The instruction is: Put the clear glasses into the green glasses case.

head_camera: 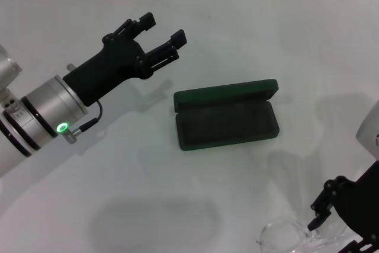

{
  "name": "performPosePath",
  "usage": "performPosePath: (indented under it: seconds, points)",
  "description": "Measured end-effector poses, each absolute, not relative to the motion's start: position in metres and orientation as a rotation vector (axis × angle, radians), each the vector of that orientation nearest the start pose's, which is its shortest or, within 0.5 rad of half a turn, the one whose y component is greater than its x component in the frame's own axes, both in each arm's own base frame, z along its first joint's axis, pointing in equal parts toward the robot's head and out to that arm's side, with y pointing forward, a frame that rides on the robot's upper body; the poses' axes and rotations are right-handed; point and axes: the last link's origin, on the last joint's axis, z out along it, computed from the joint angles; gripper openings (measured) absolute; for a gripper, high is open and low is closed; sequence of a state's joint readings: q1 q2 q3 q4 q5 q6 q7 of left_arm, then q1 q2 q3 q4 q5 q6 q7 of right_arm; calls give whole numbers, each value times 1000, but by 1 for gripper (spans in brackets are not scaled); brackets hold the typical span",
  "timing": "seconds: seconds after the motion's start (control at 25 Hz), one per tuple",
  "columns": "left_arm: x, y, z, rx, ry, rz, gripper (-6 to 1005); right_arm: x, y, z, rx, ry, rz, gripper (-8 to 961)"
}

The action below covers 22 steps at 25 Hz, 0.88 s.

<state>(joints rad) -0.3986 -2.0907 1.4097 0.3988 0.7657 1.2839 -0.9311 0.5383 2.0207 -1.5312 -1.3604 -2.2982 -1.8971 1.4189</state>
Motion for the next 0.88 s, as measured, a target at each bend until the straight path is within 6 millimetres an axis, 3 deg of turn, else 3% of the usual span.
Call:
performPosePath:
  seconds: [0.52, 0.88]
  points:
    - [-251, 322, -39, -2213, -612, -1154, 889, 183, 278, -17, -3360, -768, -562, 526]
    - [-250, 323, -39, -2217, -607, -1156, 890, 185, 281, -22, -3351, -756, -568, 461]
